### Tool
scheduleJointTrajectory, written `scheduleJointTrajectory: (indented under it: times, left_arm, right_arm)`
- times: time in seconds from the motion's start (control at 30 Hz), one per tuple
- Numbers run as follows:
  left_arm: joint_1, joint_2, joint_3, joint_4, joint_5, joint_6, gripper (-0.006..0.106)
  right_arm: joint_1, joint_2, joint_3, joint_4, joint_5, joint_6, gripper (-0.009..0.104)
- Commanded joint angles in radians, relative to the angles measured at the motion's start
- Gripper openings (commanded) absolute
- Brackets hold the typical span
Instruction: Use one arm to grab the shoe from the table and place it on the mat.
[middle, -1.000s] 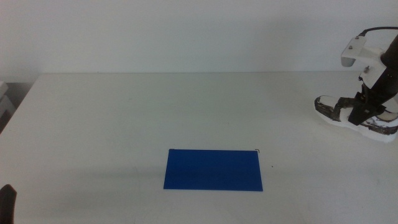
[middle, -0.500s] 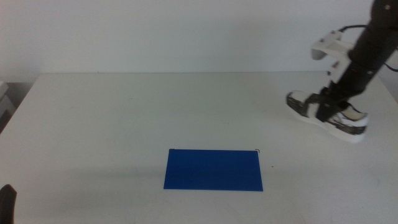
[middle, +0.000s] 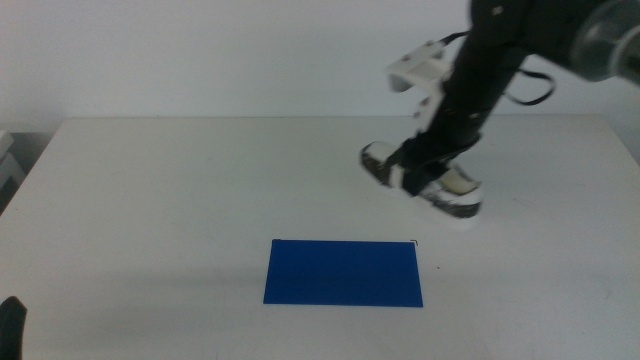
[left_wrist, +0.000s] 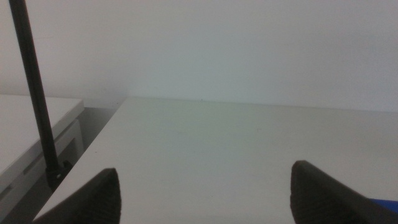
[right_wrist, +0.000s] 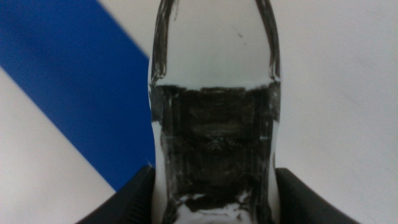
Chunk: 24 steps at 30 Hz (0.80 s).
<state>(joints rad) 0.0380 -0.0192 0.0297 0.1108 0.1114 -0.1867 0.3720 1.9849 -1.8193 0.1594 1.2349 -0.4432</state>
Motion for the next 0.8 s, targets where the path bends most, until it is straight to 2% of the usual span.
scheduleJointTrajectory:
  times: [0.0, 0.23, 0.4, 0.77]
  left_arm:
    - [-0.005, -0.007, 0.005, -0.003, -0.078, -0.003, 0.094]
    - [-0.005, -0.007, 0.005, -0.003, -0.078, -0.003, 0.094]
    - [-0.005, -0.007, 0.005, -0.003, -0.078, -0.003, 0.094]
    - [-0.005, -0.007, 0.005, -0.003, -0.078, -0.003, 0.094]
  right_arm:
    - [0.047, -0.039, -0.050, -0.002, -0.005, 0.044, -0.004]
    - [0.163, 0.029, -0.105, -0.005, -0.004, 0.115, -0.004]
    - [0.215, 0.069, -0.145, -0.038, 0.000, 0.167, -0.004]
    - [0.245, 0.085, -0.162, -0.068, 0.019, 0.163, -0.004]
